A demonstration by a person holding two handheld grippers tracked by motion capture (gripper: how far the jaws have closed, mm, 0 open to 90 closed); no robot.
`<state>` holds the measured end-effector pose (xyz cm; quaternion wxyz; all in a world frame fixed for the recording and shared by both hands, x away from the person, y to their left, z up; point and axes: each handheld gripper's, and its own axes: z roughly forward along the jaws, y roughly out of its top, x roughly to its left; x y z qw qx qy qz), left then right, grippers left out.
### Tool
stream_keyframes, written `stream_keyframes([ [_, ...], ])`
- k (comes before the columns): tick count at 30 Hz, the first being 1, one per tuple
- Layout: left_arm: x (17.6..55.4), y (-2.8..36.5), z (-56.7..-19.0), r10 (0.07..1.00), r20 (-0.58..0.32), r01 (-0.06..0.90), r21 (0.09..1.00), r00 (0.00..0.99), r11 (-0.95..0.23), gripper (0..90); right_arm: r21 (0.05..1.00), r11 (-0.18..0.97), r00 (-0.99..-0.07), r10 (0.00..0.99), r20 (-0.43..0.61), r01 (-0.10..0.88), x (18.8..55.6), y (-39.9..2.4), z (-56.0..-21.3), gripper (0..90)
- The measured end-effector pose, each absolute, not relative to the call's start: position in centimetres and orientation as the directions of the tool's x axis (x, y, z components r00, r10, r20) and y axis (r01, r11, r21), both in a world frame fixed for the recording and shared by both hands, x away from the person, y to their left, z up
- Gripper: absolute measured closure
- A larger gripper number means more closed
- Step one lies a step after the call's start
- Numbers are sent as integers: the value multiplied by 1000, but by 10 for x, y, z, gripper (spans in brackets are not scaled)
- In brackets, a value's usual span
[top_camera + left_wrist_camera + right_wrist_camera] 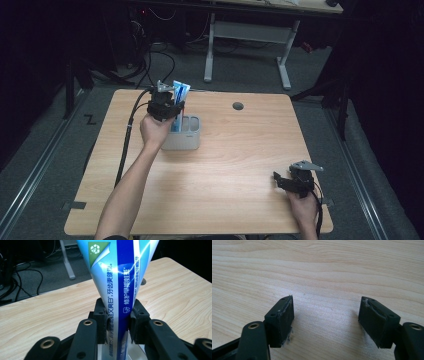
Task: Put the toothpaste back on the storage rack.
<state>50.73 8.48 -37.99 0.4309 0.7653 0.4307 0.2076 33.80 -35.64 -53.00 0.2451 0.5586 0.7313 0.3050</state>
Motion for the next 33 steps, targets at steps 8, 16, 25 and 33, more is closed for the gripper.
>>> stream_keyframes([
  [8,507,87,-386,845,-59,493,832,532,-252,716,720,191,-257,966,-19,668,338,-357,-530,286],
  [16,504,93,-395,850,-61,508,823,523,-253,715,720,192,-258,966,-19,667,338,-357,-530,286],
  [25,503,95,-402,850,-66,524,812,522,-259,714,720,192,-257,966,-19,667,338,-357,-530,286],
  [33,502,96,-408,852,-75,534,806,519,-254,713,720,192,-258,966,-19,667,338,-357,-530,286],
])
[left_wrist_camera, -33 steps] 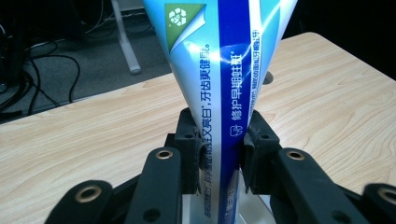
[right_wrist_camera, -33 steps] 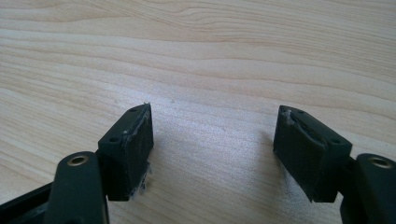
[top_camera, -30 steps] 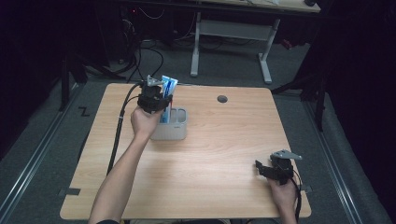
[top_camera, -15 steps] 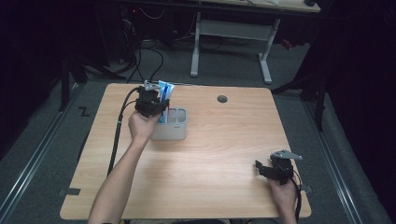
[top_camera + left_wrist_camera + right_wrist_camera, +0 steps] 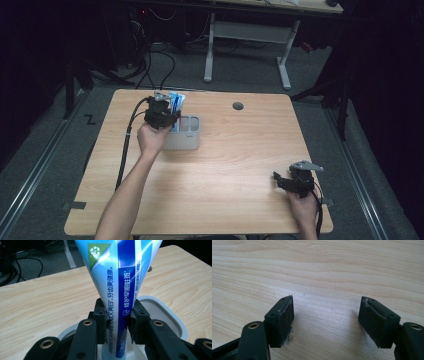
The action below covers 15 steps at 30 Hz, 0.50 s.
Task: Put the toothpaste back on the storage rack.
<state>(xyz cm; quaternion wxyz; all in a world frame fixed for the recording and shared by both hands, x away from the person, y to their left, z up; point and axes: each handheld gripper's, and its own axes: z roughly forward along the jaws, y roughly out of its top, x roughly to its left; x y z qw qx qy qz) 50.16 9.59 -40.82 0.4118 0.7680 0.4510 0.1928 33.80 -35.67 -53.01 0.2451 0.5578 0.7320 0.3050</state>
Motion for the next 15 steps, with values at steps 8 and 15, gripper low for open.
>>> stream_keyframes([
  [8,501,95,-414,852,-83,545,800,516,-252,712,720,191,-257,966,-18,667,338,-357,-530,285],
  [15,501,95,-419,854,-75,555,789,514,-264,708,720,191,-257,966,-17,667,338,-357,-530,285],
])
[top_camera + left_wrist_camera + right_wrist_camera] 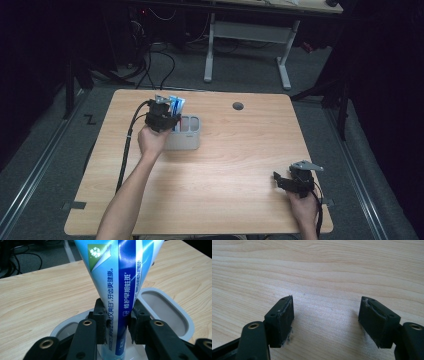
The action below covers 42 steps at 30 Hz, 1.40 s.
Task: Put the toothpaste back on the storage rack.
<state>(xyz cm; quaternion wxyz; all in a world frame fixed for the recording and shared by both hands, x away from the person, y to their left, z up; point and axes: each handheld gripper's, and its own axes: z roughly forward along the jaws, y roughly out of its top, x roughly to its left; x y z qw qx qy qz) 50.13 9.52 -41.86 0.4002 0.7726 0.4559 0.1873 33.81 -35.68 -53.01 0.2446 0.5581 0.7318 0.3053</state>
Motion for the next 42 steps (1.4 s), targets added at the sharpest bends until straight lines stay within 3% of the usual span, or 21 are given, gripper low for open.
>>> stream_keyframes([
  [12,499,98,-420,851,-86,551,794,518,-255,696,720,189,-256,967,-16,668,338,-357,-530,285],
  [19,497,97,-417,857,-22,534,791,514,-300,678,720,189,-256,967,-16,668,338,-357,-530,285],
  [33,488,102,-409,865,3,506,810,502,-297,503,720,187,-254,967,-15,669,338,-357,-530,285],
  [42,477,110,-404,863,-4,483,830,505,-280,491,720,187,-254,967,-15,669,338,-357,-530,285],
])
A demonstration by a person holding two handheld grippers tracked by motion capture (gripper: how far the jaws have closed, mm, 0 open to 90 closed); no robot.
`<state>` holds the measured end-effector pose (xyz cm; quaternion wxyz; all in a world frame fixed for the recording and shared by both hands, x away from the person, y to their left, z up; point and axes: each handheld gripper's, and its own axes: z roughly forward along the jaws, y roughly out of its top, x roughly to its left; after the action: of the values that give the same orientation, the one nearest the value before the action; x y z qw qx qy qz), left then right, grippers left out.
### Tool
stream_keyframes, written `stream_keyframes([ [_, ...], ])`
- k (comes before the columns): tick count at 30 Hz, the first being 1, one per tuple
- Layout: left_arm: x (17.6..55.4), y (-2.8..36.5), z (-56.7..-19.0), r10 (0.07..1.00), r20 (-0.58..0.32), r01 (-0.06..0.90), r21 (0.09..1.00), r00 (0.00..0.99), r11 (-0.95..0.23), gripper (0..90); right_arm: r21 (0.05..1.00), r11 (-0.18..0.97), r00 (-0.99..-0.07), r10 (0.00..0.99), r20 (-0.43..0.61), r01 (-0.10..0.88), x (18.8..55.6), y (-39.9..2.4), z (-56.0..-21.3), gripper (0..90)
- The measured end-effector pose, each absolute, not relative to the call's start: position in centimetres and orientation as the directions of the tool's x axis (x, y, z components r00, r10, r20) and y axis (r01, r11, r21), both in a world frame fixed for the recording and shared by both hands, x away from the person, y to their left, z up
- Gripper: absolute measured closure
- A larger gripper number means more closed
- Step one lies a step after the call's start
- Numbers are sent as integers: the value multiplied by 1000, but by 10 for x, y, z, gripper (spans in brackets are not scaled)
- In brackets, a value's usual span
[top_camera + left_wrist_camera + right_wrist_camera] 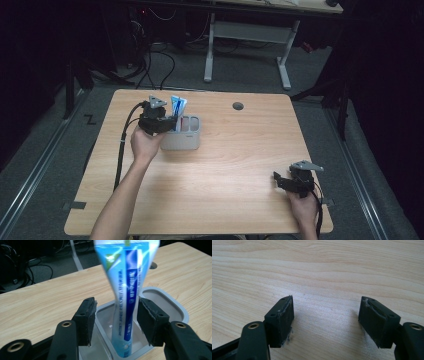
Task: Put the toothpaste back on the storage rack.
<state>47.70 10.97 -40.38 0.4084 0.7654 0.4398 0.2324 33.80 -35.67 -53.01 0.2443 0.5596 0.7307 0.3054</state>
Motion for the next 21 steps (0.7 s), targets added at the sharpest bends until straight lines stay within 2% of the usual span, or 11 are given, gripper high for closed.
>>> stream_keyframes([
  [21,454,129,-395,861,-36,454,860,508,-232,487,720,186,-253,967,-14,669,338,-357,-530,285],
])
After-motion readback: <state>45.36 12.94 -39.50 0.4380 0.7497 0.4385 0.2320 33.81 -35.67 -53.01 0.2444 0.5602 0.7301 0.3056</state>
